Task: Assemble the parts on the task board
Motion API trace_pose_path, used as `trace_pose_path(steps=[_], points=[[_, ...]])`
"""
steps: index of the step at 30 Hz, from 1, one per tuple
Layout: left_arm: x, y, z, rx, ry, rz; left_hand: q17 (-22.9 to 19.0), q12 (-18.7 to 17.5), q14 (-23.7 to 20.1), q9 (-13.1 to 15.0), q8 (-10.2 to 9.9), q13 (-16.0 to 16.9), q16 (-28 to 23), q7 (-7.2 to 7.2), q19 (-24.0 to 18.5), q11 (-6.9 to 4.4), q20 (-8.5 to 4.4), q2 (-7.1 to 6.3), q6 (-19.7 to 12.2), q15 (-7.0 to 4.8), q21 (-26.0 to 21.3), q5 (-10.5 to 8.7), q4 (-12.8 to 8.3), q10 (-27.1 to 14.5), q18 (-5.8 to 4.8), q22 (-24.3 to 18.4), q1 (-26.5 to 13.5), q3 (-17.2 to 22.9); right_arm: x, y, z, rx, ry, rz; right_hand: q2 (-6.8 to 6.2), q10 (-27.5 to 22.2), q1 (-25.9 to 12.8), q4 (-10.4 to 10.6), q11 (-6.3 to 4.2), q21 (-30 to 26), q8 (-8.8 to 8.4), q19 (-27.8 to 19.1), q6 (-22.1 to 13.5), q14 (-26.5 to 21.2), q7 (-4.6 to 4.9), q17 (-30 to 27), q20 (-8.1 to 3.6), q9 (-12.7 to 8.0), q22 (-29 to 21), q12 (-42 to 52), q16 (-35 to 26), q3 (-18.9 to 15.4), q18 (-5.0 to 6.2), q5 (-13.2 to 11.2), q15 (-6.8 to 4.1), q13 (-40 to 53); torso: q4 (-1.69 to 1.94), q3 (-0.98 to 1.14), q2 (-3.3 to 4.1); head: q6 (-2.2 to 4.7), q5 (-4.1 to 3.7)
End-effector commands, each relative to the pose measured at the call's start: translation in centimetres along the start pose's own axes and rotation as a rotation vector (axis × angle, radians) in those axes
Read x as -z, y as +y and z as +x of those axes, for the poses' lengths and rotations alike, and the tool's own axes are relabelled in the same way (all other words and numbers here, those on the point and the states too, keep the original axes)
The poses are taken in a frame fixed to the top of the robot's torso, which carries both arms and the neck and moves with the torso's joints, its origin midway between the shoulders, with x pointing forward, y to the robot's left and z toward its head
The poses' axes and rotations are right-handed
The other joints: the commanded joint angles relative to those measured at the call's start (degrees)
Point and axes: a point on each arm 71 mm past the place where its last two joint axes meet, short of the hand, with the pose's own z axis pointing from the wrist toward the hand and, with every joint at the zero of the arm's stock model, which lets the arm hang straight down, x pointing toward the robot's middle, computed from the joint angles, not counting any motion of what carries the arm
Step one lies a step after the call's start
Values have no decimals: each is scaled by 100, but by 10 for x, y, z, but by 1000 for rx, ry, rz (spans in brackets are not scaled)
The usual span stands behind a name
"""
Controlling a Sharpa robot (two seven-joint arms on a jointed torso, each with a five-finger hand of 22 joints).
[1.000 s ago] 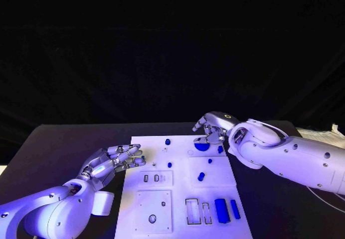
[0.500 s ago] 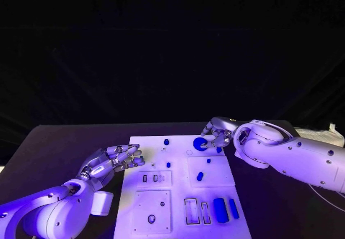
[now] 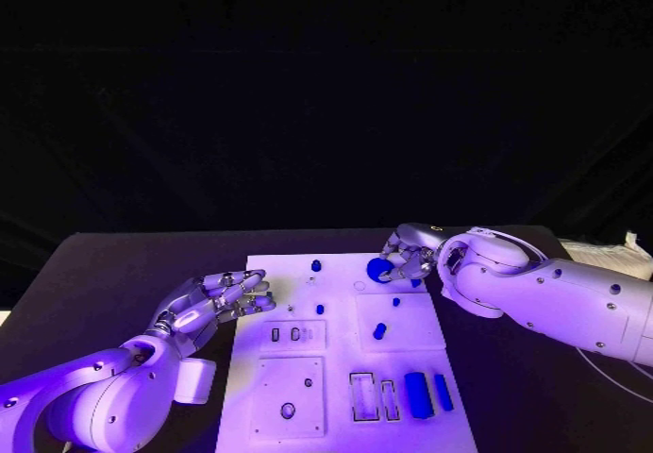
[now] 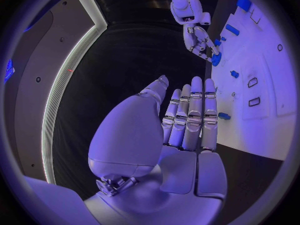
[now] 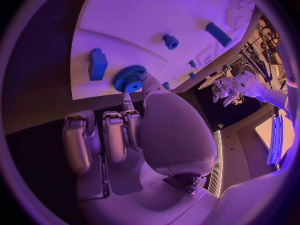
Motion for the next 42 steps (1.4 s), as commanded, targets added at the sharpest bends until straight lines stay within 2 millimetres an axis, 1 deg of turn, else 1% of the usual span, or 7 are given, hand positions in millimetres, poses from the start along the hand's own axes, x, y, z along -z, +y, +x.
trace_pose_path(steps=[1, 9, 14, 16, 23, 31, 42], points=[[-1, -1, 2, 11, 22, 6, 8, -37, 7, -5, -36, -9, -39, 36, 30, 2, 22, 17, -21, 45, -25, -21, -7, -33, 73, -5, 18, 27, 0, -1, 4, 23, 17, 8, 51, 393, 38, -47, 30, 40, 43, 600, 59, 533, 4, 1177, 22, 9, 1508, 60, 24, 5, -37, 27, 48, 1147, -2, -3, -1, -10, 7], [0, -1, 2, 11, 24, 5, 8, -37, 7, -5, -36, -9, -39, 36, 30, 2, 22, 17, -21, 45, -25, -21, -7, -33, 73, -5, 18, 27, -2, 0, 6, 41, 13, 10, 209, 498, 122, -177, -6, 40, 150, 600, 277, 546, -41, 1249, 3, 34, 1508, 292, 52, 100, -37, 2, 20, 1341, -3, -7, -2, -37, 8], [0, -1, 3, 12, 24, 4, 9, -38, 7, -5, -39, -9, -42, 38, 30, 4, 23, 20, -22, 46, -26, -21, -11, -37, 73, -7, 19, 35, -1, 5, 6, 116, -14, -7, 376, 535, 249, -325, -75, 40, 248, 600, 535, 576, -124, 1402, -52, 61, 1508, 370, 107, 336, -37, -683, -44, 1405, 7, -6, 0, -45, 13], [0, -1, 2, 12, 24, 4, 10, -38, 7, -5, -41, -9, -44, 39, 31, 5, 23, 21, -23, 46, -27, -21, -14, -40, 73, -8, 20, 39, -1, 8, 7, 145, -21, -15, 410, 538, 320, -400, -102, 40, 274, 600, 610, 582, -156, 1431, -69, 72, 1508, 376, 118, 424, -37, -736, -67, 1411, 5, -6, -3, -48, 20], [0, -1, 2, 11, 24, 4, 10, -38, 7, -5, -41, -9, -44, 39, 31, 5, 23, 21, -23, 46, -27, -21, -14, -40, 73, -8, 20, 39, 1, 15, 8, 176, -58, -47, 509, 531, 494, -623, -154, 40, 292, 600, 727, 589, -204, 1466, -118, 85, 1508, 357, 130, 704, -37, -680, -111, 1401, -2, -6, -3, -55, 26], [0, -1, 3, 13, 28, 2, 11, -38, 7, -5, -44, -9, -47, 40, 31, 6, 23, 23, -23, 47, -28, -21, -17, -42, 72, -10, 21, 45, 7, 42, 4, 134, -162, -154, 430, 538, 207, -597, -144, 40, 221, 600, 704, 590, -191, 1473, -123, 64, 1508, 367, 133, 793, -37, -437, -104, 1412, 4, -2, -4, -31, 39], [-1, 0, 3, 15, 31, 1, 11, -38, 7, -5, -44, -9, -47, 40, 31, 6, 23, 23, -23, 47, -28, -21, -17, -42, 72, -10, 21, 45, 9, 88, 5, 137, -239, -267, 392, 537, 70, -591, -129, 40, 155, 600, 664, 591, -170, 1476, -113, 45, 1508, 363, 134, 873, -37, -336, -92, 1412, 19, -19, -3, -30, 73]])
